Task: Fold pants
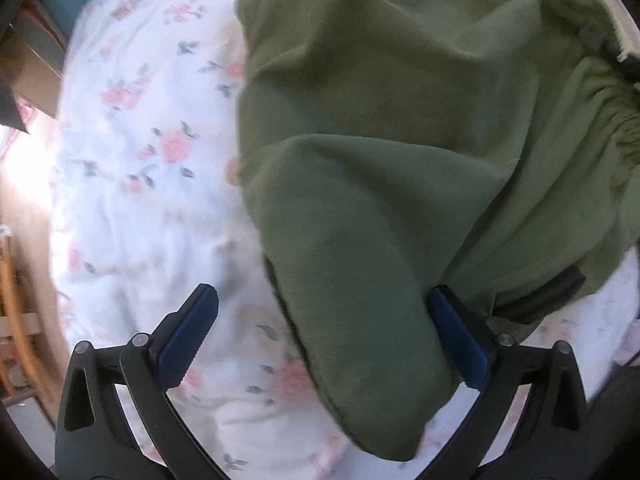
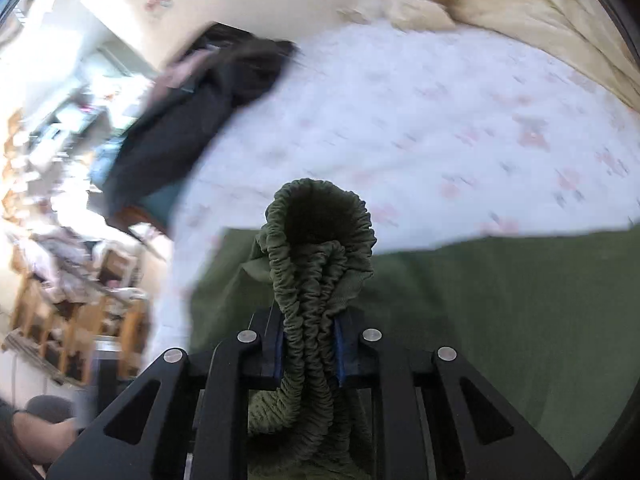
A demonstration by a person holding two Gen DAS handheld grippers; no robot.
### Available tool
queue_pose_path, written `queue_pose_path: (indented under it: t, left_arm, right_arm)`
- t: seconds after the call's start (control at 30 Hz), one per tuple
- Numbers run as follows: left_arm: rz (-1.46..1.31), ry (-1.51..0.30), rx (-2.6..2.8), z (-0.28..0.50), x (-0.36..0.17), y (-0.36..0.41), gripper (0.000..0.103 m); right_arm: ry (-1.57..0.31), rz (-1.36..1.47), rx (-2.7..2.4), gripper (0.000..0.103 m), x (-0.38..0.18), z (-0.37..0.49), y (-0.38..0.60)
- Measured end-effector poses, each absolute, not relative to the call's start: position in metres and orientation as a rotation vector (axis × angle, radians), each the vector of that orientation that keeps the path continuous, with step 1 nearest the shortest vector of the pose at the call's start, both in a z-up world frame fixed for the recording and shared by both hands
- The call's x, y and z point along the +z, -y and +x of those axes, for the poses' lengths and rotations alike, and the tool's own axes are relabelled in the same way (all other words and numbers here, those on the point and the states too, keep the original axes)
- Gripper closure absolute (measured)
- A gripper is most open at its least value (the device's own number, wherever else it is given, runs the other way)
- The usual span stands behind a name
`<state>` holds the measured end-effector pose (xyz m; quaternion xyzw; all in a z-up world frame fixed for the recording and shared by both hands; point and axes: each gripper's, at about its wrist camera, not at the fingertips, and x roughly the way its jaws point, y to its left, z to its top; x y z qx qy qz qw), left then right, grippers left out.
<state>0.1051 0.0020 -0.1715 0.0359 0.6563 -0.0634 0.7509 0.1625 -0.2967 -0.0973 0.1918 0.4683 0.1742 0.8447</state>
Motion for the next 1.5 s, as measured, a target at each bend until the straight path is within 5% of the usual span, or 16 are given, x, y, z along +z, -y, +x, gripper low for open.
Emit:
queue_pose_path:
  t: [0.07,0.1,0.17,0.4,0.5,0.77,0.8,0.87,1.03,1.2,1.33,1.5]
  left_arm:
    - [0.104,-1.415,-0.126,0.102,-0.170,0.001,0.000]
    - [0.113,-1.416,-0.123,0.099,-0.171,0.003,0.000]
    - [0.130,-1.410,-0.133,0.096,-0.169,0.008,0.000]
    - [0.113,-1.296,-0.174,0.093,-0.121,0.024,0.000]
    - [0.071,-1.231,-0.157,0.097,-0.098,0.020,0.000]
    - [-0.009,-1.189,-0.037,0.109,-0.089,-0.003,0.000]
    - [-0.009,-1.202,-0.032,0.106,-0.093,-0.005,0.000]
    - [-0.019,-1.229,-0.025,0.113,-0.096,-0.007,0.000]
    - [-0.078,-1.220,0.017,0.115,-0.095,-0.031,0.000]
    - [-0.022,-1.235,0.045,0.114,-0.104,-0.035,0.000]
    - [0.044,-1.316,0.042,0.108,-0.124,-0.032,0.000]
    - [0.023,-1.284,0.022,0.098,-0.117,-0.036,0.000]
  right_arm:
    - [-1.064,0.348,0.284,0.073,-0.128,0.166,0.300]
    - [-1.130,0.278,0.227,0.046,-0.147,0.167,0.300]
    - [-1.162,0.236,0.149,0.028,-0.157,0.163,0.306]
    - [-1.166,0.431,0.162,0.028,-0.115,0.144,0.330]
    - [-1.150,0.558,0.114,0.019,-0.106,0.126,0.348]
    - [-1.352,0.730,0.136,0.022,-0.164,0.096,0.324]
    - [-1.359,0.734,0.143,0.032,-0.167,0.096,0.322]
    - [-1.368,0.750,0.155,0.068,-0.163,0.095,0.321]
    - [-1.240,0.727,0.191,0.089,-0.108,0.081,0.328]
    - [-1.340,0.681,0.099,0.084,-0.136,0.065,0.333]
    - [-1.323,0.572,0.001,0.051,-0.128,0.062,0.332]
    - [-1.097,0.470,-0.046,0.051,-0.077,0.051,0.333]
